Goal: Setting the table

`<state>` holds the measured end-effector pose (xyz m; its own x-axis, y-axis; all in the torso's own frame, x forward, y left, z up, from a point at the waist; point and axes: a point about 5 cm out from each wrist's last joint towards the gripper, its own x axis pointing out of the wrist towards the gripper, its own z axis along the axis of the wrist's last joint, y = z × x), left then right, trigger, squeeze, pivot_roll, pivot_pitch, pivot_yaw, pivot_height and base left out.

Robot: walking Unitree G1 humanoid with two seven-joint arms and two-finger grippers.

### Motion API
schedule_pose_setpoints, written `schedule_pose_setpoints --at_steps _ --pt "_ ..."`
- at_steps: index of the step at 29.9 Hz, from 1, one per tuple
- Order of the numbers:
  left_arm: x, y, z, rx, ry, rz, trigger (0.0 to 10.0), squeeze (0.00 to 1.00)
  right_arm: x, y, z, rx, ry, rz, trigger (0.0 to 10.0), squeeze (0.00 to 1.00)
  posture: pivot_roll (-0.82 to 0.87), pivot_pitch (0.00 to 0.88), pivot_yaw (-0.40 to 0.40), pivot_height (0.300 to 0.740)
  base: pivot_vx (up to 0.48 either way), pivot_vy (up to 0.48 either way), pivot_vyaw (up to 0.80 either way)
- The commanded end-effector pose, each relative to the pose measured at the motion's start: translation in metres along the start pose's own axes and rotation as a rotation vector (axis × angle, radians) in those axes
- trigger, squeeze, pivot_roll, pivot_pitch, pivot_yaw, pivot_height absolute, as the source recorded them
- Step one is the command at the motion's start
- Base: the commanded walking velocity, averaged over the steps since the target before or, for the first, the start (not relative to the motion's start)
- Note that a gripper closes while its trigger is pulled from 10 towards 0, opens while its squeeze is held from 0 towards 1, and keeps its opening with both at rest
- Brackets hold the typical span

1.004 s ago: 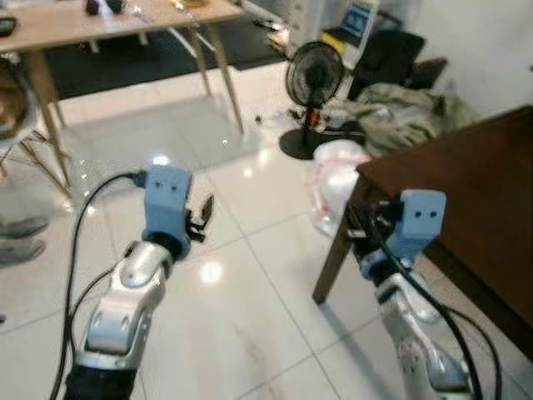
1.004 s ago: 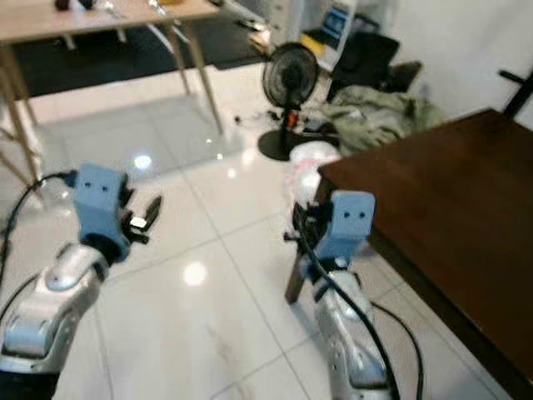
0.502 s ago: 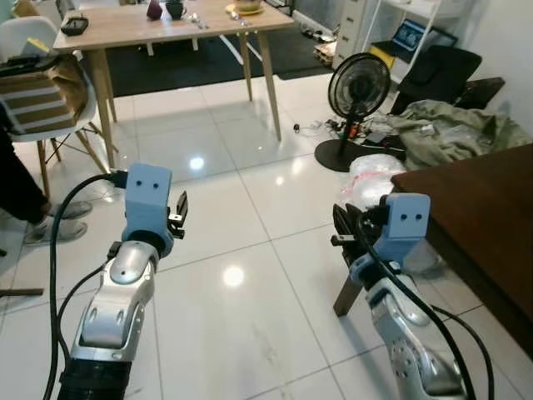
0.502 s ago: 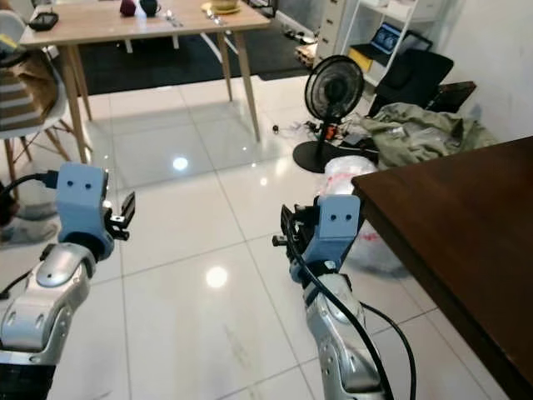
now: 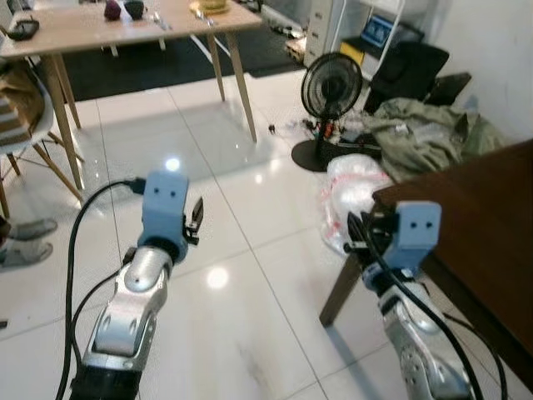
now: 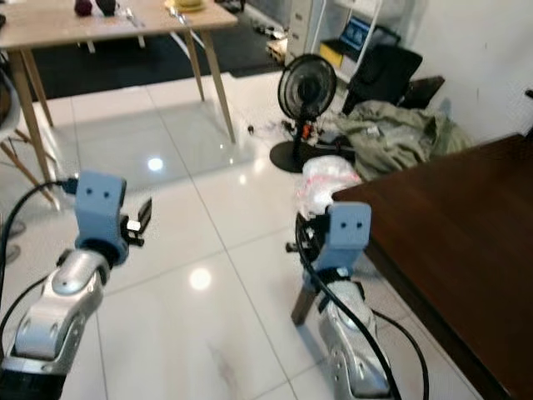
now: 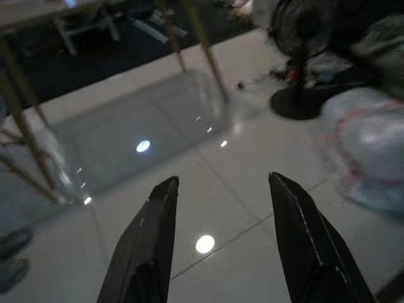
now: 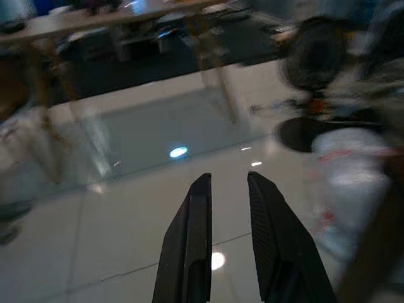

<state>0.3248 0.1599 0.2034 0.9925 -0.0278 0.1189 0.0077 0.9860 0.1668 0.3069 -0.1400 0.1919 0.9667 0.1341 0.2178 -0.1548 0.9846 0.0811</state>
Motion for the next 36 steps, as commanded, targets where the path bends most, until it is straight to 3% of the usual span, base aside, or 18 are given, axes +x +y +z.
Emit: schedule_pose_setpoints --at_steps 1,5,11,15,20,25,30,36 --pt "-0.005 -0.008 -0.007 0.005 0.011 -0.026 10.0 0.0 -0.009 -0.011 -0.014 -0.031 0.04 -0.044 10.0 0.0 0.11 0.099 0.057 0.74 0.48 0.0 0.0" --pt "-0.018 -0.02 -0.025 0.001 0.034 -0.075 10.0 0.0 -0.023 -0.019 -0.038 -0.087 0.102 -0.079 10.0 0.0 0.12 0.069 0.042 0.74 0.48 0.0 0.0" --pt "-0.026 -0.025 -0.04 -0.014 0.056 -0.116 10.0 0.0 -0.032 -0.021 -0.055 -0.104 0.146 -0.094 10.0 0.0 0.13 0.032 0.037 0.74 0.48 0.0 0.0" --pt "-0.037 -0.029 -0.068 -0.018 0.127 -0.152 10.0 0.0 -0.052 -0.031 -0.09 -0.131 0.256 -0.15 10.0 0.0 0.12 0.002 0.035 0.74 0.48 0.0 0.0" --pt "-0.05 -0.032 -0.089 -0.001 0.191 -0.191 10.0 0.0 -0.064 -0.036 -0.108 -0.141 0.324 -0.165 10.0 0.0 0.12 0.0 0.027 0.74 0.48 0.0 0.0" --pt "-0.058 -0.033 -0.11 0.008 0.254 -0.208 10.0 0.0 -0.065 -0.038 -0.112 -0.157 0.332 -0.155 10.0 0.0 0.1 0.0 0.017 0.74 0.48 0.0 0.0" --pt "-0.058 -0.034 -0.12 -0.004 0.288 -0.219 10.0 0.0 -0.067 -0.039 -0.119 -0.17 0.34 -0.153 10.0 0.0 0.11 0.0 0.023 0.74 0.48 0.0 0.0" --pt "-0.048 -0.037 -0.126 0.001 0.299 -0.256 10.0 0.0 -0.069 -0.033 -0.123 -0.169 0.339 -0.15 10.0 0.0 0.11 0.0 0.036 0.74 0.48 0.0 0.0"
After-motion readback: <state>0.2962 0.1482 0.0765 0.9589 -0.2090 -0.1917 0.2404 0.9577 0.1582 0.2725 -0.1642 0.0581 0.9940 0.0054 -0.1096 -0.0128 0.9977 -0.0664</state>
